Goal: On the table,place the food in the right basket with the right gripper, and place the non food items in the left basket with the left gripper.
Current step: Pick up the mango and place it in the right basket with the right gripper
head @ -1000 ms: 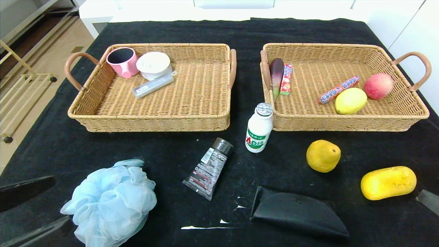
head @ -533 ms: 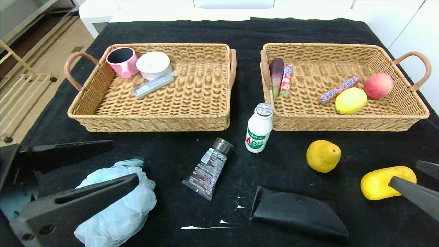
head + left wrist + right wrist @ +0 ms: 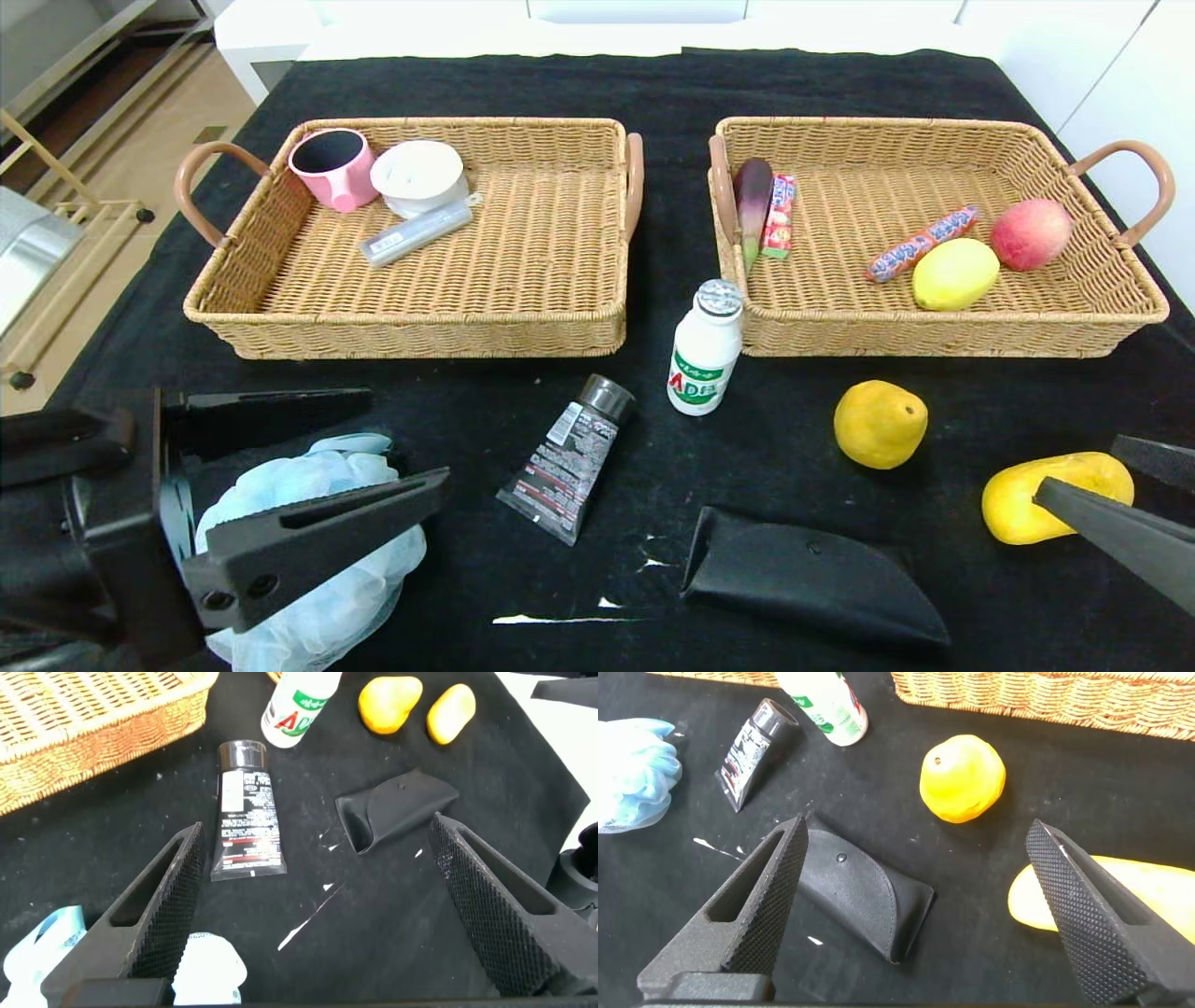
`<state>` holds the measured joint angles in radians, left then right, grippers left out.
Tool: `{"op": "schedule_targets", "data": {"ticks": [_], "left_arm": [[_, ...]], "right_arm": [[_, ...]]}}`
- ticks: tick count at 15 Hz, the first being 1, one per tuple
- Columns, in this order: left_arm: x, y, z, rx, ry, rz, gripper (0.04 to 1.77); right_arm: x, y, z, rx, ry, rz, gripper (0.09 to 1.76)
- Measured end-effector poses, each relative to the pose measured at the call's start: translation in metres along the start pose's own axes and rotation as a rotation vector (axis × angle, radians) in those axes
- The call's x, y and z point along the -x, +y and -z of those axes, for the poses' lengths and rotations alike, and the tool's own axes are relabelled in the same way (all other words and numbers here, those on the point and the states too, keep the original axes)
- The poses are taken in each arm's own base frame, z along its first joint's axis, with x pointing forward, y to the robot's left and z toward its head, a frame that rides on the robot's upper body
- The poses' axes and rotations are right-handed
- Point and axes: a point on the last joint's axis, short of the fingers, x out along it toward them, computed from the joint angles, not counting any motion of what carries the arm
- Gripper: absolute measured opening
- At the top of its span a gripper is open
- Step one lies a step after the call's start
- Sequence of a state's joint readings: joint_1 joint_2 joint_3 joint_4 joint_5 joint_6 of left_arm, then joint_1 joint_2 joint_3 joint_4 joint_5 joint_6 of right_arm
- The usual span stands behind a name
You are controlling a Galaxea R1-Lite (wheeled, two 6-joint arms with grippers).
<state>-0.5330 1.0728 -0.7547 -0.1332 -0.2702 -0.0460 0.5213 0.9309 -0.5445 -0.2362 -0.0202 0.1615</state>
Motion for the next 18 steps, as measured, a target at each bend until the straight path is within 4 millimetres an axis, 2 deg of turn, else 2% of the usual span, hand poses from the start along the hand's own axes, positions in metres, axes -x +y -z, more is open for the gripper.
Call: {"op": "schedule_targets", "data": {"ticks": [3,5,9,14,18], "left_arm": [[-0.001,0.0,0.001,0.001,0.006,0.001,1.72],[0.0,0.0,0.001,0.0,0.002,0.0,1.72],[0.003,-0.001,0.001,-0.001,-0.004,0.0,1.72],[0.004,-0.001,0.001,-0.002,-0.008,-0.001,1.72],[0.005,-0.001,0.0,-0.002,-0.012,-0.002,1.72]], "right_arm": [[-0.001,-0.001,-0.002,-0.004,-0.007,0.023,1.71],[-0.002,-0.003,-0.007,-0.004,-0.016,0.116,1.71],[-0.003,-0.007,-0.012,-0.008,0.118,0.31,1.71],[-0.017,-0.016,-0.031,-0.285,0.237,0.572,1.71],[-0.038,-0.026,-0.042,-0.565,0.278,0.712,1.71]]}}
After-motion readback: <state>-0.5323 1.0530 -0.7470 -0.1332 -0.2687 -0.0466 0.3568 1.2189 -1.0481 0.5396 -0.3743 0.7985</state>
